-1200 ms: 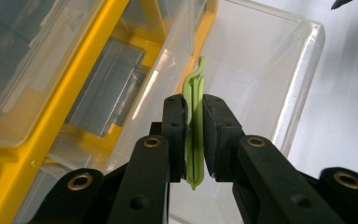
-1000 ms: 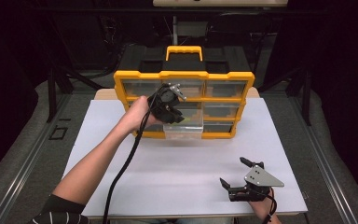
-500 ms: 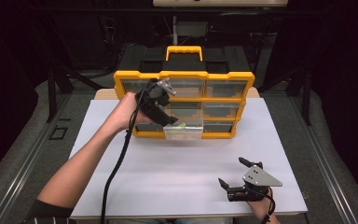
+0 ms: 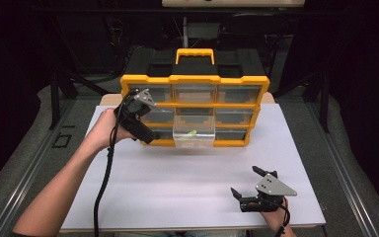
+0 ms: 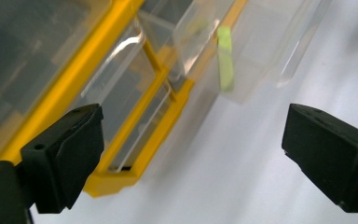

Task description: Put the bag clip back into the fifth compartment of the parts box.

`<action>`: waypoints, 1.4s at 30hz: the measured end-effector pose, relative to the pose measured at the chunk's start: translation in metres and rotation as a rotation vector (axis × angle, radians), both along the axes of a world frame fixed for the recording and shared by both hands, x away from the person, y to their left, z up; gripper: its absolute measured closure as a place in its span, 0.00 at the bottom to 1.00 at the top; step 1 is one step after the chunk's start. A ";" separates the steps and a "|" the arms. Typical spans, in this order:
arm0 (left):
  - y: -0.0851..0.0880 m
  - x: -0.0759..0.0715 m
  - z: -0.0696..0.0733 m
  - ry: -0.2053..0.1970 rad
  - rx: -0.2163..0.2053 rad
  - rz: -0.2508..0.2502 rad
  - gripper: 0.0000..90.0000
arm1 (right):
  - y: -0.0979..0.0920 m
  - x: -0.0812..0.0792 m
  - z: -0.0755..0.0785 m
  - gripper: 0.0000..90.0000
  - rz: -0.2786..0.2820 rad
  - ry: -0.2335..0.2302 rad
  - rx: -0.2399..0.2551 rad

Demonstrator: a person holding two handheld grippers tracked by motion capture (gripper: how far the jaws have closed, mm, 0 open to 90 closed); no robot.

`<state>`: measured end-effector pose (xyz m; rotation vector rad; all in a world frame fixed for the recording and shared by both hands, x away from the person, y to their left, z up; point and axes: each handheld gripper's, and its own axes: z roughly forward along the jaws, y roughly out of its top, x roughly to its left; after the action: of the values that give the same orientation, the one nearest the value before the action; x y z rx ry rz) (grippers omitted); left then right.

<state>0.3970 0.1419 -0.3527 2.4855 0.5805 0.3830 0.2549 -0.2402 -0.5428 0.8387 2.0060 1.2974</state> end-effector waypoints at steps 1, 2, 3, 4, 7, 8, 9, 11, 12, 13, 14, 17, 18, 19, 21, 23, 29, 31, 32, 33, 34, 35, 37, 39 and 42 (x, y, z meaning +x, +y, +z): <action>0.003 0.001 -0.004 0.004 -0.001 0.010 0.06 | 0.000 0.000 0.000 0.01 0.000 -0.001 -0.001; 0.006 0.001 -0.008 0.010 -0.003 0.019 0.05 | -0.001 0.000 0.000 0.01 0.001 0.003 -0.004; 0.008 0.001 -0.011 0.010 -0.006 0.029 0.05 | -0.001 0.000 0.000 0.01 0.002 0.006 -0.004; 0.010 0.001 -0.014 0.011 -0.007 0.034 0.05 | -0.001 0.000 0.000 0.00 0.001 0.007 -0.006; 0.016 0.000 -0.023 0.017 -0.022 0.050 0.04 | -0.002 0.000 0.000 0.01 0.000 -0.002 -0.005; 0.018 -0.001 -0.025 0.013 -0.023 0.052 0.03 | -0.002 -0.001 0.000 0.01 -0.001 0.000 -0.001; 0.019 -0.002 -0.026 0.011 -0.025 0.055 0.03 | -0.002 0.000 0.000 0.01 -0.003 0.001 0.001; 0.023 -0.005 -0.032 0.005 -0.025 0.064 0.02 | -0.001 0.001 -0.001 0.01 -0.002 0.006 0.000; 0.024 -0.006 -0.034 0.002 -0.027 0.070 0.02 | 0.000 0.001 -0.001 0.00 0.000 0.016 -0.003; 0.027 -0.008 -0.037 0.000 -0.028 0.075 0.02 | 0.000 0.001 -0.001 0.00 0.001 0.014 -0.006; 0.029 -0.010 -0.042 0.003 -0.037 0.082 0.01 | 0.000 0.001 -0.001 0.00 0.004 0.012 -0.007; 0.035 -0.014 -0.054 -0.001 -0.037 0.100 0.00 | 0.000 0.000 0.000 0.00 0.003 0.004 -0.011; 0.037 -0.015 -0.060 0.000 -0.039 0.111 0.00 | 0.000 0.000 0.000 0.00 0.003 0.007 -0.011; 0.040 -0.017 -0.067 0.010 -0.036 0.116 0.00 | 0.000 0.000 0.000 0.00 0.001 0.008 -0.010; 0.044 -0.019 -0.076 0.013 -0.032 0.126 0.00 | 0.000 0.000 0.000 0.00 0.002 0.006 -0.010; 0.048 -0.022 -0.084 0.020 -0.041 0.132 0.00 | 0.000 0.000 0.000 0.00 0.002 0.001 -0.008; 0.058 -0.031 -0.105 0.022 -0.068 0.170 0.00 | 0.000 0.000 0.000 0.00 0.000 0.000 -0.014; 0.061 -0.034 -0.110 0.025 -0.083 0.180 0.00 | 0.001 -0.001 0.000 0.01 0.000 0.001 -0.013; 0.063 -0.036 -0.113 0.022 -0.091 0.186 0.00 | 0.001 -0.001 0.000 0.01 -0.002 0.001 -0.012; 0.064 -0.038 -0.116 0.027 -0.101 0.192 0.00 | 0.001 0.000 0.000 0.00 -0.003 0.001 -0.011; 0.065 -0.038 -0.119 0.031 -0.101 0.195 0.00 | 0.001 0.000 0.000 0.00 -0.004 0.008 -0.008; 0.067 -0.040 -0.123 0.028 -0.101 0.203 0.00 | 0.001 0.000 -0.001 0.00 -0.002 0.013 -0.007; 0.070 -0.043 -0.130 0.034 -0.120 0.212 0.00 | 0.002 -0.001 0.000 0.00 0.003 0.009 -0.013; 0.072 -0.044 -0.135 0.027 -0.140 0.214 0.00 | 0.002 -0.001 0.000 0.00 -0.002 0.003 -0.012; 0.076 -0.047 -0.144 0.032 -0.169 0.225 0.00 | 0.002 0.000 -0.001 0.00 0.001 0.013 -0.012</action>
<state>0.3502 0.2182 -0.4969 2.2757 0.8729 0.3638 0.2551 -0.2379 -0.5439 0.8430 2.0223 1.2819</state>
